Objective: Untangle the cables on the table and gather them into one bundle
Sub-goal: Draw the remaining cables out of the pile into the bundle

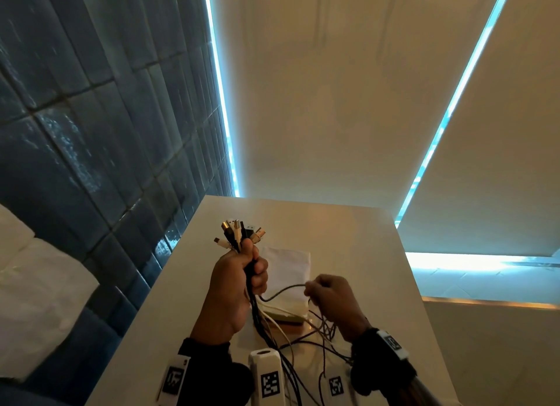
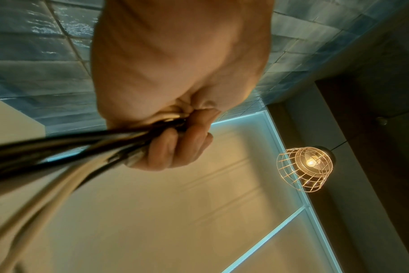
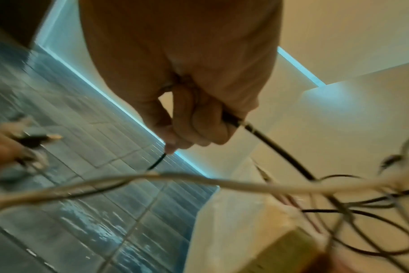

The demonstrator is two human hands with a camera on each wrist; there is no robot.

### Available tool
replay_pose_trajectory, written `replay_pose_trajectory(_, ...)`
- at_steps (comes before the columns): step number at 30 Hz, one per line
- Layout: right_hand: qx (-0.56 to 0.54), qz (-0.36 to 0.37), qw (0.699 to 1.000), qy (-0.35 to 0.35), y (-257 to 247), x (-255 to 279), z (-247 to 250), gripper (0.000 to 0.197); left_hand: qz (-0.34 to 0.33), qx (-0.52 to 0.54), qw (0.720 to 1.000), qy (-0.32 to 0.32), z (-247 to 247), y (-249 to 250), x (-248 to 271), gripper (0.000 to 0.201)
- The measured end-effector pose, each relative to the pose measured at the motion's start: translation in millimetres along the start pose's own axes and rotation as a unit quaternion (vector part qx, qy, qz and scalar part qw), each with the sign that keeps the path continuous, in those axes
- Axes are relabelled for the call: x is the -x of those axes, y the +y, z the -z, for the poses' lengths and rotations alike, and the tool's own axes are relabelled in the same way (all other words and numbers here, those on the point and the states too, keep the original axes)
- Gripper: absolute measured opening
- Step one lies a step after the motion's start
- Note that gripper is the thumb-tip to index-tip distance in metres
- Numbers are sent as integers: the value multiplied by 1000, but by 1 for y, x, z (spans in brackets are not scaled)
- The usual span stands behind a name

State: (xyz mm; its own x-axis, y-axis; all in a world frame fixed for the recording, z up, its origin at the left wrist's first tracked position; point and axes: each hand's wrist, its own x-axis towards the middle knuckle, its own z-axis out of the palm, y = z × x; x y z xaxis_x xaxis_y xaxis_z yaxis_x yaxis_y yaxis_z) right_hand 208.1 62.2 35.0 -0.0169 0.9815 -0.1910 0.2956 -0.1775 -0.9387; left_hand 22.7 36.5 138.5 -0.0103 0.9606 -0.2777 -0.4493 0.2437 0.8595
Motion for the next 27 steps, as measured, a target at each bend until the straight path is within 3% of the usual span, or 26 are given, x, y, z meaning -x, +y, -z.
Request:
replay_pose_trajectory(3,-84,39,995,29,-40,9,1,22,18,-25,999,18,-4,-3,0,34)
replay_pose_trajectory(7,-187,130,973,-50,-84,34,1,18,19,-45,998,31,-8,-6,1,31)
replay_pose_trajectory(11,-158,186,963,-118,-94,45,1,16,0,-14,999,36,-11,-6,4,31)
replay_pose_trajectory(16,-102,178,957,-207,-85,47,2,19,-3,131,991,-40,-15,-5,6,32)
replay_pose_trajectory(22,-99,163,972,-140,-66,39,6,20,-64,170,982,-51,-17,-4,7,32)
replay_pose_trajectory(27,-99,141,971,-163,-49,37,10,17,-69,151,984,-62,-9,-2,8,27)
